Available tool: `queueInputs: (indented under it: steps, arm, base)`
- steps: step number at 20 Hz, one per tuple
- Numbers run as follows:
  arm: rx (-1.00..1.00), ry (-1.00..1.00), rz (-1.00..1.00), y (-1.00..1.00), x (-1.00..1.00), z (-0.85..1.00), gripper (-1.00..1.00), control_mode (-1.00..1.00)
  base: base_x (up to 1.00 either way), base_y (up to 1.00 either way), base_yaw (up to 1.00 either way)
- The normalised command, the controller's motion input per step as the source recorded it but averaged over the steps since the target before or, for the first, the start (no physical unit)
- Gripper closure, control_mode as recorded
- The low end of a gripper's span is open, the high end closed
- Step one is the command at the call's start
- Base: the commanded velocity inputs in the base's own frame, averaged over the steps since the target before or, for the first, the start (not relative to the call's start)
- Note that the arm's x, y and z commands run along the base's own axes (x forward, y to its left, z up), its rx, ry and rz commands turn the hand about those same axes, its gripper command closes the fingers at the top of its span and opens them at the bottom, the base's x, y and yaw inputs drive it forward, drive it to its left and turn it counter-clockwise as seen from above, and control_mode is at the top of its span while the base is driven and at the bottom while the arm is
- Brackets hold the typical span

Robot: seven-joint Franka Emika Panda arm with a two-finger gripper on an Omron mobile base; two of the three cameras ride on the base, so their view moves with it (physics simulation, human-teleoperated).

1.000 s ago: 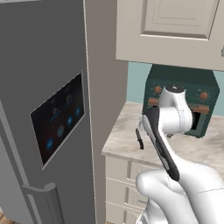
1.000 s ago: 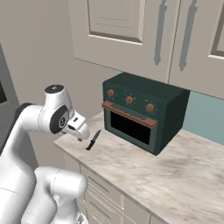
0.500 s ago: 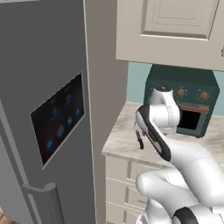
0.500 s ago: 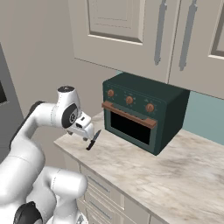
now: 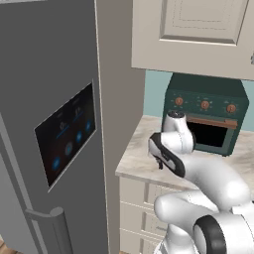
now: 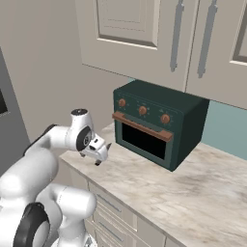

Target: Retrieve the butter from the fridge and place it on a plate on the dining table. Then retrieve the butter knife by the fridge and place it near the plate.

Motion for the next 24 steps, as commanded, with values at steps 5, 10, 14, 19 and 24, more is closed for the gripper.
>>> queueInputs:
  steps: [5,10,14,19,24]
  arm:
    - [-0.01,0.00,0.00,0.00,0.43,-0.50,-1.00,-1.00]
    - [0.00,0.00,0.00,0.00,0.38,-0.17,-1.00,-1.00]
    - [0.00,0.00,0.00,-0.14,0.20,-0.21,-1.00,-1.00]
    - [0.00,0.00,0.00,-0.10,0.34,-0.31,-1.00,-1.00]
    - [0.00,0.00,0.00,0.00,0.44,-0.27,-1.00,-1.00]
  base:
    - [0.00,0.00,0.00]
    - [0.00,0.00,0.00]
    - [0.00,0.00,0.00]
    - [0.00,0.00,0.00]
    - [0.00,0.00,0.00]
